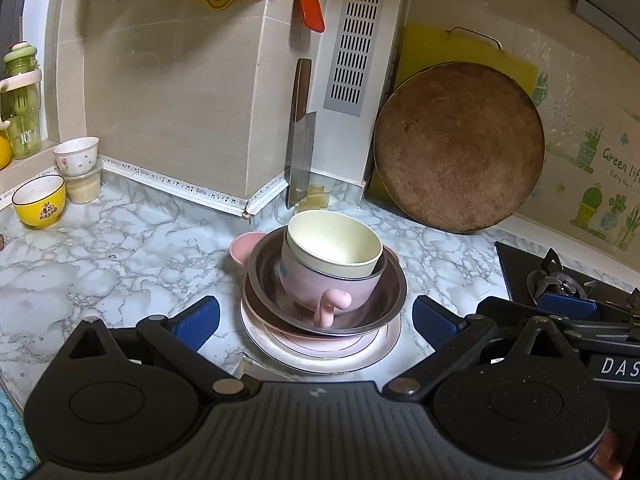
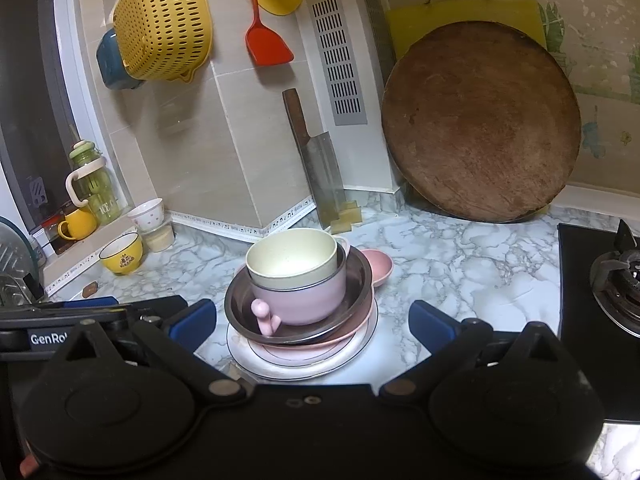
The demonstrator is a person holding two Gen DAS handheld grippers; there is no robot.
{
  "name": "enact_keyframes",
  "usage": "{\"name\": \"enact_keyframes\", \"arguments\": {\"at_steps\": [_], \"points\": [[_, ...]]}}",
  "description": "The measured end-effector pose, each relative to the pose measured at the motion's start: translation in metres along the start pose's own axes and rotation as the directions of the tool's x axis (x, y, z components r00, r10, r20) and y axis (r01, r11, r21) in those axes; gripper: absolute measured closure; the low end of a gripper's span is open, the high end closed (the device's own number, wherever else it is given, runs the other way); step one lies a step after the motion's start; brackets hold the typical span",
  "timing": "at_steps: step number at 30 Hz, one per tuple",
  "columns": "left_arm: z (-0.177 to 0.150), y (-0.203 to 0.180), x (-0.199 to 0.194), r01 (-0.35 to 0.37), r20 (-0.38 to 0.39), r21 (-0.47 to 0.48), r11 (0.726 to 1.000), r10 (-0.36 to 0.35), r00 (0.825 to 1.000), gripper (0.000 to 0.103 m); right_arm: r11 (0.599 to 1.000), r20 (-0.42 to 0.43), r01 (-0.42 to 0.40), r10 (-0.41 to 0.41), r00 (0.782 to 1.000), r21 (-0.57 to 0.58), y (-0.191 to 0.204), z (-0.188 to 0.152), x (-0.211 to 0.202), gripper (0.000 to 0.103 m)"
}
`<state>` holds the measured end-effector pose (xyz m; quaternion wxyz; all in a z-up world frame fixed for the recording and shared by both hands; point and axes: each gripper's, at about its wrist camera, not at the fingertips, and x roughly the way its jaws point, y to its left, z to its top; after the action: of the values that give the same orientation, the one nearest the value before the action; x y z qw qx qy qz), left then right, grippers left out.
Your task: Organize plates and bowls
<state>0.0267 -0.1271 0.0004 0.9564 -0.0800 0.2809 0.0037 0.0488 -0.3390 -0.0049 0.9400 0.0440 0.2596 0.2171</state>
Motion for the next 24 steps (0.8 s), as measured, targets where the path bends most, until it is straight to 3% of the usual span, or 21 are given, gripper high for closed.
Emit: {"name": "enact_keyframes", "arguments": {"at_steps": [24], "points": [[-0.0007, 0.0055, 0.0055, -0.014, -0.015, -0.003, 1.000, 0.014, 1.000, 0.000, 1.000, -0.013, -0.020, 0.020, 1.000, 0.006, 0.0031, -0.0002, 0.0069, 0.000]]}}
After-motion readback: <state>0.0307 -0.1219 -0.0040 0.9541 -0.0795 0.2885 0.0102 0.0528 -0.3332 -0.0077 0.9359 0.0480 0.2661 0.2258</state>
